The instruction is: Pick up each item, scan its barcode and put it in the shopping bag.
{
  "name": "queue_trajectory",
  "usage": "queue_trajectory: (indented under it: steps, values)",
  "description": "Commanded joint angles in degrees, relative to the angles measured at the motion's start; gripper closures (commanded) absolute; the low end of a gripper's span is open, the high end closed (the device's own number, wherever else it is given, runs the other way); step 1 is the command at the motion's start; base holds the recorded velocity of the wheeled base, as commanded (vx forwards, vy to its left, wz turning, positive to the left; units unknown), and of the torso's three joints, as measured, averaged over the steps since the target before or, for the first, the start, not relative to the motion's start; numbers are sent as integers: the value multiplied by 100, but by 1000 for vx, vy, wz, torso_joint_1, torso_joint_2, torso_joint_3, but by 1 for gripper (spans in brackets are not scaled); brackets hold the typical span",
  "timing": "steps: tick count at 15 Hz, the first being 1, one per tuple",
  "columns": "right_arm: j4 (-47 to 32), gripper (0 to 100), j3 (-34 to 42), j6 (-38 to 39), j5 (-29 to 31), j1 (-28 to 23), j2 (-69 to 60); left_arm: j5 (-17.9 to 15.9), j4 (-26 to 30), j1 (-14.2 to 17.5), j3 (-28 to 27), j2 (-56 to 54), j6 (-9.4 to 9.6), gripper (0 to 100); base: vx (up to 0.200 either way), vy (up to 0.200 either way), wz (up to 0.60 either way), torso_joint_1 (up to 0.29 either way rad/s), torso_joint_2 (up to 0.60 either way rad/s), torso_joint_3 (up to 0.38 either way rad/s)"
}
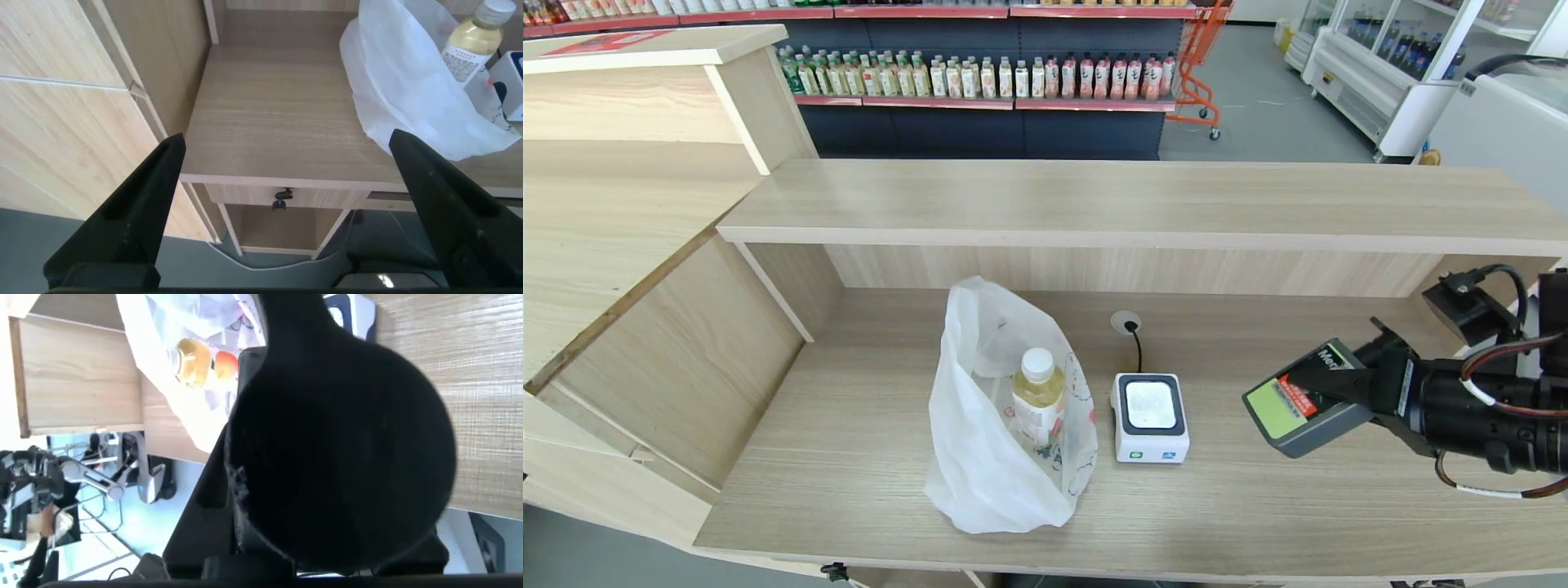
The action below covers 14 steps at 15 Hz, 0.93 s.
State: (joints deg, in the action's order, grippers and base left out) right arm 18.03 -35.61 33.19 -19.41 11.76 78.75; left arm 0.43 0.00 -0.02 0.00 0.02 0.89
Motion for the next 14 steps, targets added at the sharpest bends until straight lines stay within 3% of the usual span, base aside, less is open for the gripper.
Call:
queue_trajectory:
  steps: [1, 3, 7, 11, 14]
  values:
    - [8, 100, -7, -6, -2, 10, 228, 1, 0, 2, 0, -2, -1, 0, 200, 0, 0, 2, 2, 2]
    - [8, 100, -7, -6, 7, 54, 255, 1, 0, 2, 0, -2, -1, 0, 200, 0, 0, -5, 3, -2]
    - [139, 100, -16, -287, 517, 335, 729, 10, 0, -6, 0, -2, -10, 0, 0, 0, 0, 0, 0, 0]
    - [570, 100, -34, -604, 631, 871, 1301, 10, 0, -6, 0, -2, -19, 0, 0, 0, 0, 0, 0, 0]
    - [1256, 100, -16, -911, 807, 1100, 1916, 10, 0, -6, 0, -2, -10, 0, 0, 0, 0, 0, 0, 0]
